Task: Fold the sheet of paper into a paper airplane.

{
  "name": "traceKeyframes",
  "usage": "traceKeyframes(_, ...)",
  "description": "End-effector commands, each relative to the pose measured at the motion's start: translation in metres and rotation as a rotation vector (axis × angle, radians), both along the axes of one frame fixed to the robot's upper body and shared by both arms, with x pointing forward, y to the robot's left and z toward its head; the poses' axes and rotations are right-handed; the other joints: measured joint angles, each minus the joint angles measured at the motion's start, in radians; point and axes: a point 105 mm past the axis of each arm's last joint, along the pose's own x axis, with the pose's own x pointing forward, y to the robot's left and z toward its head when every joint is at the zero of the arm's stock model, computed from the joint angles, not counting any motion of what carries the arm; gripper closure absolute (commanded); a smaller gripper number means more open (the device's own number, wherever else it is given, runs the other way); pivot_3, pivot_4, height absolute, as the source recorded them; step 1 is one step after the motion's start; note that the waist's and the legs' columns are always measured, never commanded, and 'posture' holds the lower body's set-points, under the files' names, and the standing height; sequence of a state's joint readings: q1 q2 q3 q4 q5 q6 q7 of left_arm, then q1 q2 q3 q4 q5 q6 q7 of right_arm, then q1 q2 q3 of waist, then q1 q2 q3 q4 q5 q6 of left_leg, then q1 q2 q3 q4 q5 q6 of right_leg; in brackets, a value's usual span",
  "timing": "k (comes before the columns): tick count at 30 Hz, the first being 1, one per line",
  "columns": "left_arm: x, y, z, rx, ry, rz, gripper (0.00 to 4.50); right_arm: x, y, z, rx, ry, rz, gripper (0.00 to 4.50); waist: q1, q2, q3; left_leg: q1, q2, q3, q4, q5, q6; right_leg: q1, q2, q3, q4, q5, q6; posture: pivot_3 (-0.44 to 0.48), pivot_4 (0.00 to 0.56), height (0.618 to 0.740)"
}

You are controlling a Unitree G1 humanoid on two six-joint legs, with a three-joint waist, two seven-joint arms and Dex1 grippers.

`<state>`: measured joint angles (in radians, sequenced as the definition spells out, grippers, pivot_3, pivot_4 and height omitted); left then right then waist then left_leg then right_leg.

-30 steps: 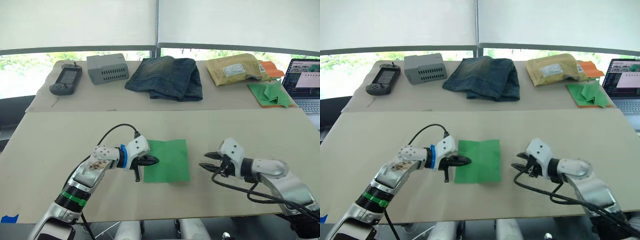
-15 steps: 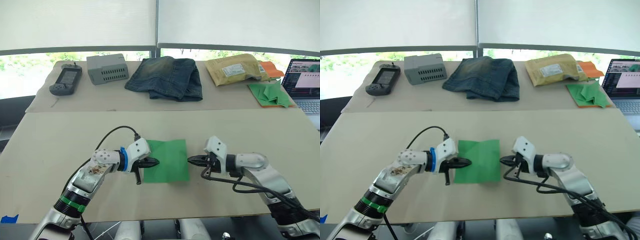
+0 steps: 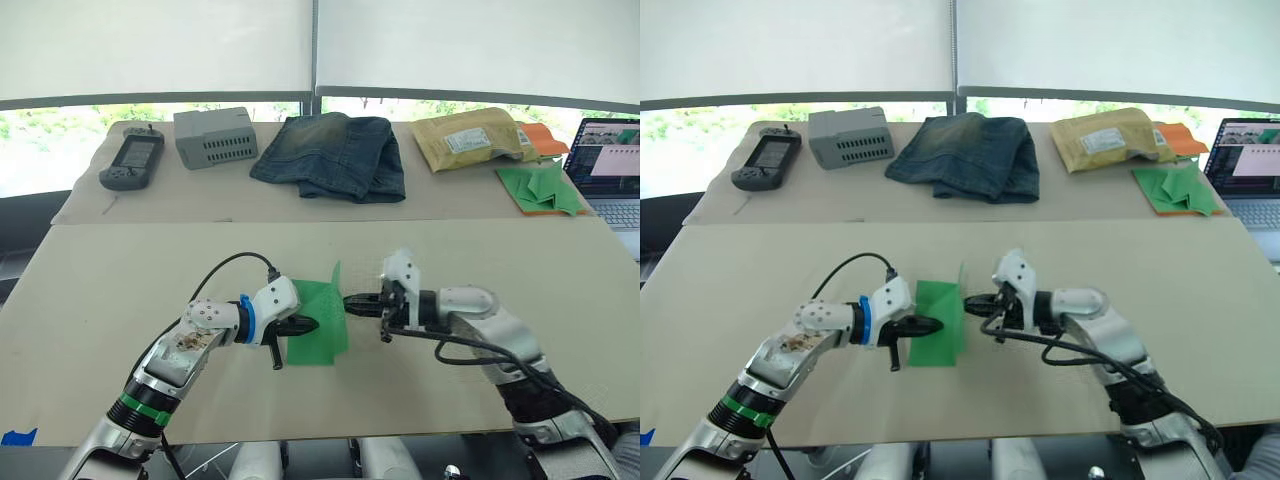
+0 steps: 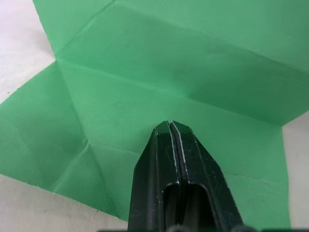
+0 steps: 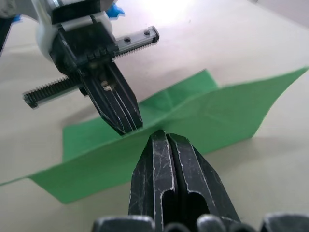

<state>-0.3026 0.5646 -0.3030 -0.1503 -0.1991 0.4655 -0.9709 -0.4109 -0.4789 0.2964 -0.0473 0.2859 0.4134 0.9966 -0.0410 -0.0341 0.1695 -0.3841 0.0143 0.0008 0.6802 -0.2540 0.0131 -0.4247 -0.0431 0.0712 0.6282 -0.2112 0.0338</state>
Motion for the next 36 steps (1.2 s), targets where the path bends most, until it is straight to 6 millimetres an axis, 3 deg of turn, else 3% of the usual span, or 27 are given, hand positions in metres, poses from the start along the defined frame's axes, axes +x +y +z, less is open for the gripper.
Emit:
traceKeyframes(1, -0.001, 0.009, -0.005, 0.009, 0.023, 0.033, 4.5, 0.005, 0.007, 0.003, -0.012, -0.051, 0.04, 4.41, 0.0, 0.0, 0.0, 0.0, 0.0, 0.0, 0.0, 0.0, 0.0, 0.0, 0.0, 0.0, 0.0, 0.0, 0.0, 0.0, 0.15, 0.728)
traceKeyframes(8, 0.003, 0.02, 0.013, -0.08, 0.019, 0.099, 4.5, 0.005, 0.014, -0.012, -0.049, -0.023, 0.071, 4.41, -0.002, 0.0, 0.0, 0.0, 0.001, -0.001, 0.0, 0.0, 0.0, 0.0, 0.0, 0.0, 0.001, 0.001, -0.001, 0.0, 0.15, 0.728)
traceKeyframes(16, 0.015, 0.054, 0.042, -0.177, -0.039, 0.237, 4.5, 0.007, 0.018, -0.031, -0.136, -0.021, 0.088, 4.41, -0.004, 0.0, 0.0, 0.0, 0.001, -0.001, 0.0, 0.0, 0.0, -0.001, 0.0, -0.001, 0.001, 0.002, -0.004, 0.0, 0.15, 0.728)
traceKeyframes(21, 0.011, 0.039, 0.052, -0.258, -0.047, 0.173, 4.5, 0.007, 0.019, -0.036, -0.162, -0.016, 0.093, 4.41, -0.003, 0.0, 0.0, 0.001, 0.001, -0.001, 0.0, 0.0, 0.0, 0.0, -0.001, -0.001, 0.001, 0.003, -0.004, 0.0, 0.15, 0.728)
traceKeyframes(26, 0.003, 0.015, 0.041, -0.238, -0.018, 0.091, 4.5, 0.006, 0.019, -0.037, -0.166, -0.013, 0.085, 4.41, -0.002, 0.0, 0.0, 0.002, 0.001, -0.001, 0.0, 0.0, 0.0, 0.001, -0.001, -0.001, 0.001, 0.003, -0.006, 0.0, 0.15, 0.728)
traceKeyframes(31, 0.0, 0.013, -0.001, -0.037, 0.001, 0.064, 4.5, 0.005, 0.014, -0.035, -0.135, -0.011, 0.056, 4.41, -0.002, 0.0, 0.0, 0.002, 0.0, -0.001, 0.0, 0.0, 0.0, 0.001, 0.0, -0.001, 0.001, 0.003, -0.006, 0.0, 0.15, 0.728)
traceKeyframes(36, 0.0, 0.012, -0.005, -0.035, 0.006, 0.054, 4.5, 0.018, 0.0, -0.036, -0.139, -0.001, -0.042, 4.41, 0.001, 0.0, 0.0, 0.002, 0.0, -0.001, 0.0, 0.0, 0.0, 0.002, -0.001, -0.001, 0.001, 0.003, -0.005, 0.0, 0.15, 0.728)
